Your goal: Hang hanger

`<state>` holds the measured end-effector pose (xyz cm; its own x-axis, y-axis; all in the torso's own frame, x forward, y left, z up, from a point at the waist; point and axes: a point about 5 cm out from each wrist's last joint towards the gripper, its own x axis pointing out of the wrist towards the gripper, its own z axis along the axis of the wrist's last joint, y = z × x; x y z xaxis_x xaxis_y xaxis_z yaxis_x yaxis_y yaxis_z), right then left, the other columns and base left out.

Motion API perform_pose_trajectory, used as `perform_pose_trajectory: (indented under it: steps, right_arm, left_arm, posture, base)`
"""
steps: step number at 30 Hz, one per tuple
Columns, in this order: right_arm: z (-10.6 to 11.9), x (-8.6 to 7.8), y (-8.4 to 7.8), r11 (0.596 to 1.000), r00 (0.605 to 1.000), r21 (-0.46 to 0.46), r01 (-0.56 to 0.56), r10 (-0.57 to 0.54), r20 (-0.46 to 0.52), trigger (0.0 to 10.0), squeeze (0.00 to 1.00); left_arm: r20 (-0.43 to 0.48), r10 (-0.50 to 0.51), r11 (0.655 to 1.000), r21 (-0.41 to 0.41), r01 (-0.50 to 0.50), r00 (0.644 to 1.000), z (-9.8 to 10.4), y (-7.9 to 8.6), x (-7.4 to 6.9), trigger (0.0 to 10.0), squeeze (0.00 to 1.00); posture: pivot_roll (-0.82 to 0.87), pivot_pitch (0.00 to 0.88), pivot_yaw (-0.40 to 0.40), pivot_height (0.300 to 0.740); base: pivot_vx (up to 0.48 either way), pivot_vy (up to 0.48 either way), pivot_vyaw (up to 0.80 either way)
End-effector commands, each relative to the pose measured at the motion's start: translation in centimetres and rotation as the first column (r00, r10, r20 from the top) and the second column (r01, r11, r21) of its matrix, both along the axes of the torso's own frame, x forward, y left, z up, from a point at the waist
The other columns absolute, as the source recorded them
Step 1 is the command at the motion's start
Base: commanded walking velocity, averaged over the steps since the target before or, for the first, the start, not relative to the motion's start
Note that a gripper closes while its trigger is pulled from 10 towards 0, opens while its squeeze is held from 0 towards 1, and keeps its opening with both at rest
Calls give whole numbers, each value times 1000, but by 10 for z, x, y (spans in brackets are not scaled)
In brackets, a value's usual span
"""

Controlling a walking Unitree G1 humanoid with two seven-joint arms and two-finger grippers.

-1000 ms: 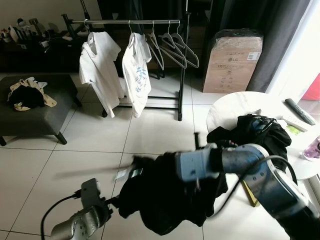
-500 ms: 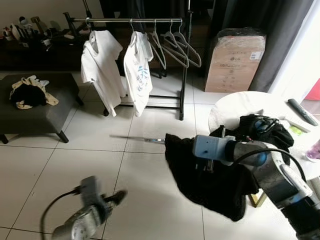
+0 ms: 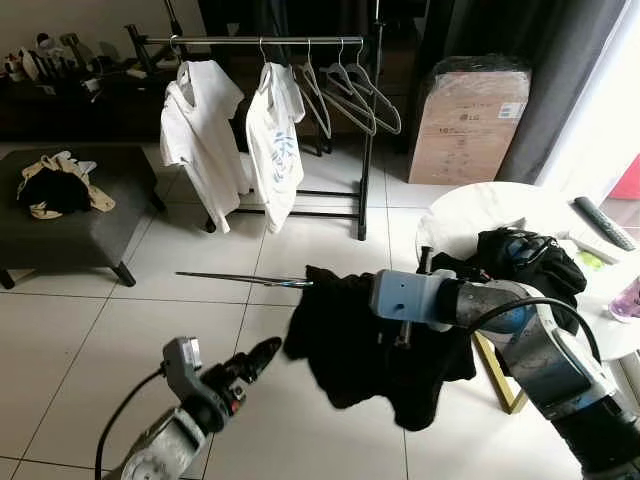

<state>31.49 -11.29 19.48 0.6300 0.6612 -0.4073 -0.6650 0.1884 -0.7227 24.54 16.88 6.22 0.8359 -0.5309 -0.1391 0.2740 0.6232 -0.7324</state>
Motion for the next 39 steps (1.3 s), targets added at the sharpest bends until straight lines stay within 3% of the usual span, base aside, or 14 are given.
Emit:
perform_pose_trajectory:
  steps: [1, 3, 4, 7, 10, 16, 20, 30, 34, 39]
  right_arm:
    - [6, -6, 8, 999, 998, 16, -44, 44, 39, 10000, 0]
    - [6, -8, 10, 999, 998, 17, -50, 49, 40, 10000, 0]
    - [6, -9, 12, 998, 998, 24, -54, 53, 40, 10000, 0]
    - [7, -14, 17, 996, 997, 51, -70, 68, 37, 10000, 0]
    - [7, -19, 23, 993, 995, 77, -93, 91, 36, 10000, 0]
    - [7, -27, 28, 988, 992, 91, -122, 120, 28, 10000, 0]
    - [6, -30, 28, 988, 992, 91, -126, 125, 22, 10000, 0]
    - [4, -34, 28, 988, 990, 70, -138, 137, 12, 10000, 0]
    - [4, -33, 26, 989, 991, 60, -135, 135, 11, 10000, 0]
    - [4, -35, 28, 987, 988, 54, -152, 152, 5, 10000, 0]
  left_arm:
    - [8, -35, 999, -18, 35, 999, 2, 1, -5, 10000, 1000]
    - [10, -29, 999, -39, 30, 1000, 1, 3, -8, 10000, 996]
    - [9, -19, 999, -43, 20, 1000, 0, 5, -8, 10000, 0]
    - [23, -18, 995, -95, 20, 1000, 3, 8, -10, 10000, 0]
    - [94, -52, 974, -216, 71, 994, 15, 2, -11, 10000, 0]
    - [95, -24, 941, -335, 55, 995, 17, -1, -10, 10000, 0]
    - [93, -29, 931, -360, 61, 995, 17, -2, -12, 10000, 0]
    - [15, 49, 903, -427, -38, 999, 12, 5, -14, 10000, 0]
    - [-17, 41, 904, -426, -44, 999, 10, 4, -17, 10000, 0]
    - [-97, 55, 909, -407, -90, 994, 1, 5, -12, 10000, 0]
  posture:
    - [-57, 163, 33, 740]
    - [-55, 162, 34, 740]
    - [-55, 163, 33, 740]
    - [-57, 161, 34, 740]
    - [-59, 158, 35, 740]
    - [-67, 158, 36, 740]
    - [-70, 158, 36, 740]
    - [-67, 156, 36, 740]
    - [-66, 157, 35, 740]
    - [-69, 157, 34, 740]
  base:
    - [0, 0, 0]
    - [0, 0, 0]
    - [0, 0, 0]
    - [0, 0, 0]
    - [0, 0, 0]
    - [0, 0, 0]
    - [0, 0, 0]
    - [0, 0, 0]
    - [0, 0, 0]
    - [0, 0, 0]
